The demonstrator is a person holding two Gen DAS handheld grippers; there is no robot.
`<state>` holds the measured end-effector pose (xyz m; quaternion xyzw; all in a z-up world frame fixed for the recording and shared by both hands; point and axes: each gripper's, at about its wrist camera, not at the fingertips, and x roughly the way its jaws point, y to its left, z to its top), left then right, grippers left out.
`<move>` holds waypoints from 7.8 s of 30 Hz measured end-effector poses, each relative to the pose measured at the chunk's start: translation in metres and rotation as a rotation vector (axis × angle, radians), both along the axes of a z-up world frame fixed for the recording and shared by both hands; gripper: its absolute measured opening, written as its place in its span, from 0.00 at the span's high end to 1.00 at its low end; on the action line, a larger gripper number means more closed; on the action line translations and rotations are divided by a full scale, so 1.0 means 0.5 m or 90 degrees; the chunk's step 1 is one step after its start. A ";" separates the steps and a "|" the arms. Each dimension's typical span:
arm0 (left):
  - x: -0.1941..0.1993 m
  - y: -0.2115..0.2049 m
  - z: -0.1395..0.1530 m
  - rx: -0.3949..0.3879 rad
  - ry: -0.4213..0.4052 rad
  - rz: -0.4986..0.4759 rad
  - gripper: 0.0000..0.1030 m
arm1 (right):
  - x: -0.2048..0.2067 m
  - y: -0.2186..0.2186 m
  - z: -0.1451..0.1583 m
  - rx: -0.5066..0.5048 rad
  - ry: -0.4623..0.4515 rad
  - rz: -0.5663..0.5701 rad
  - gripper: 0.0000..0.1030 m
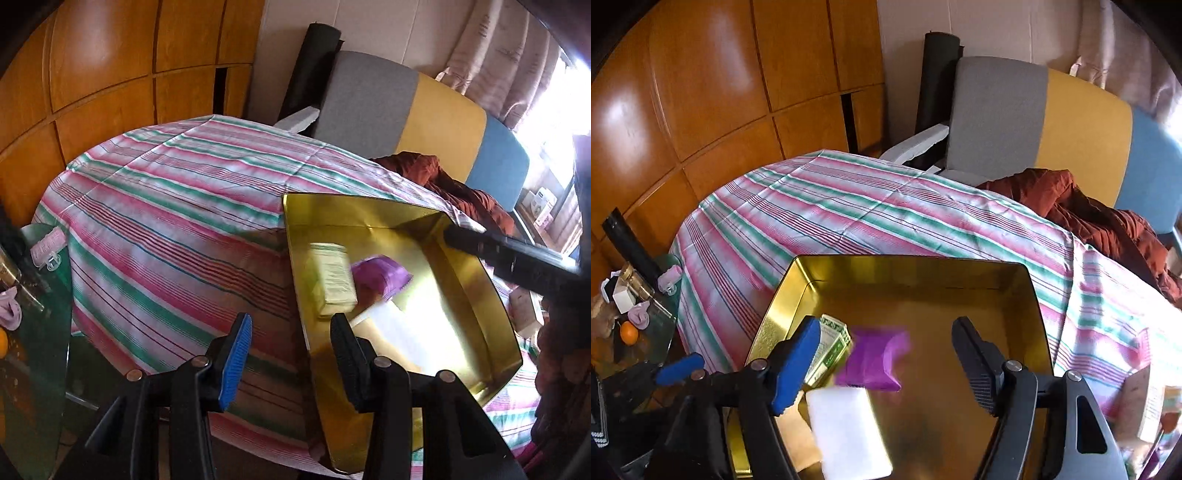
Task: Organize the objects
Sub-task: 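Carry both items to the gold tray and release them inside, then move both grippers back toward the remaining items on the table, then grasp second yellow sponge with left gripper while right gripper grasps yellow knitted pouch, then carry sponge and pouch to the gold tray and release them inside, then withdraw both grippers from the tray toward the remaining items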
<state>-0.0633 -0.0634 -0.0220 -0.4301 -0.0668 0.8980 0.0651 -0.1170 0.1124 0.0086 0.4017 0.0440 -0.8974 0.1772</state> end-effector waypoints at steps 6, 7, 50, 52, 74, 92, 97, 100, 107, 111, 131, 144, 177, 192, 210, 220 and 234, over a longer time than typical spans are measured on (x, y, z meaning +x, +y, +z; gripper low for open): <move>0.018 0.038 0.019 -0.024 0.025 -0.012 0.57 | 0.047 0.041 -0.018 0.021 -0.006 -0.025 0.21; 0.023 0.045 0.023 -0.031 0.033 -0.015 0.57 | 0.054 0.049 -0.020 0.024 -0.006 -0.029 0.19; 0.158 0.393 0.085 -0.167 0.132 -0.289 0.56 | 0.266 0.475 -0.010 0.051 0.028 -0.315 0.00; 0.159 0.410 0.079 -0.168 0.128 -0.305 0.57 | 0.277 0.507 -0.009 0.058 0.025 -0.337 0.00; 0.219 0.729 -0.016 -0.015 -0.095 -0.638 0.45 | 0.466 0.898 0.034 0.060 -0.008 -0.642 0.00; 0.290 1.020 -0.061 0.060 -0.178 -0.812 0.20 | 0.511 0.986 0.021 0.033 -0.025 -0.686 0.00; 0.280 1.022 -0.107 0.079 -0.222 -0.811 0.34 | 0.497 1.006 0.022 0.010 -0.034 -0.672 0.00; 0.272 0.990 -0.099 0.084 -0.204 -0.807 0.38 | 0.473 1.008 0.021 -0.009 -0.046 -0.642 0.00; 0.236 0.873 -0.084 0.063 -0.147 -0.734 0.38 | 0.370 0.989 -0.031 -0.076 -0.160 -0.516 0.00; 0.216 0.810 -0.079 0.059 -0.133 -0.691 0.38 | 0.310 0.965 -0.072 -0.047 -0.234 -0.455 0.00; 0.198 0.646 -0.023 0.100 -0.080 -0.599 0.38 | 0.316 0.922 -0.068 0.092 -0.266 -0.438 0.58; 0.100 0.407 0.057 0.138 -0.016 -0.372 0.38 | 0.242 0.640 0.057 -0.002 -0.105 -0.269 0.58; -0.056 0.080 -0.024 0.046 -0.042 -0.065 0.20 | -0.091 0.145 0.007 -0.036 -0.088 -0.067 0.12; 0.041 0.091 0.067 -0.029 0.069 -0.019 0.20 | 0.040 0.147 -0.017 0.057 -0.037 -0.094 0.00; 0.076 0.147 0.099 -0.023 0.088 -0.060 0.21 | 0.187 0.143 0.075 0.094 0.112 -0.096 0.00; 0.080 0.177 0.099 -0.040 0.083 -0.077 0.21 | 0.204 0.170 0.082 0.090 0.120 -0.110 0.00; 0.068 0.229 0.088 -0.037 0.060 -0.119 0.21 | 0.196 0.239 0.067 0.083 0.105 -0.153 0.00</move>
